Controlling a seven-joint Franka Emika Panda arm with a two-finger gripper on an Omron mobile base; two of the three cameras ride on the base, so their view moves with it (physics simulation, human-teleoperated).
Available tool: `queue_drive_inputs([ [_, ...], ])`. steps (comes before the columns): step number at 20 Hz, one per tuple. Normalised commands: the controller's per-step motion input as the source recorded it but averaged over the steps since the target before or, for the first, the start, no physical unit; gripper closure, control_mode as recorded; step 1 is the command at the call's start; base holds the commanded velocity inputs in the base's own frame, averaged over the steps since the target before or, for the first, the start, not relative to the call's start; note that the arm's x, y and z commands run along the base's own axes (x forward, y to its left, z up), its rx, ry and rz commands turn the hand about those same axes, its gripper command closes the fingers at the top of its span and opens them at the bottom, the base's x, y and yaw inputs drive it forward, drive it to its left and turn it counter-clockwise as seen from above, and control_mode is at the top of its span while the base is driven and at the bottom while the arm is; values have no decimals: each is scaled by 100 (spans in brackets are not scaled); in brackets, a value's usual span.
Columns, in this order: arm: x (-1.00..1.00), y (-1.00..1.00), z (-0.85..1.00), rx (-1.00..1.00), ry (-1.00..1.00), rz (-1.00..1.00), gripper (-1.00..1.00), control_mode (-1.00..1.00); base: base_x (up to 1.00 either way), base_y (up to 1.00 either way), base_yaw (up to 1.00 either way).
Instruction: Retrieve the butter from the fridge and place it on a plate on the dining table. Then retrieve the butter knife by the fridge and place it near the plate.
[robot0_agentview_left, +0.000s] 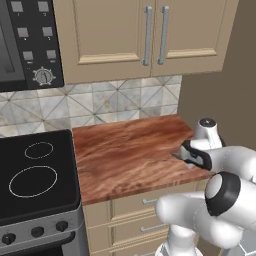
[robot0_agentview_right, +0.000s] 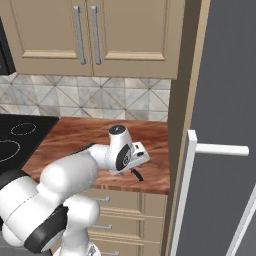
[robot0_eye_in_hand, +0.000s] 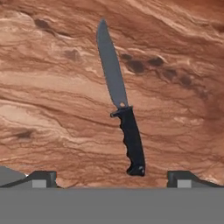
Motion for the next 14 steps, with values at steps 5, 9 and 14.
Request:
queue_drive_inputs([
  [5, 18, -21, -26, 0, 3, 1, -100, -100, 0, 0, 0],
  [9, 17, -3, -22, 2, 2, 3, -100, -100, 0, 0, 0],
  [14, 33, 0, -10, 1, 6, 6, -100, -100, 0, 0, 0],
])
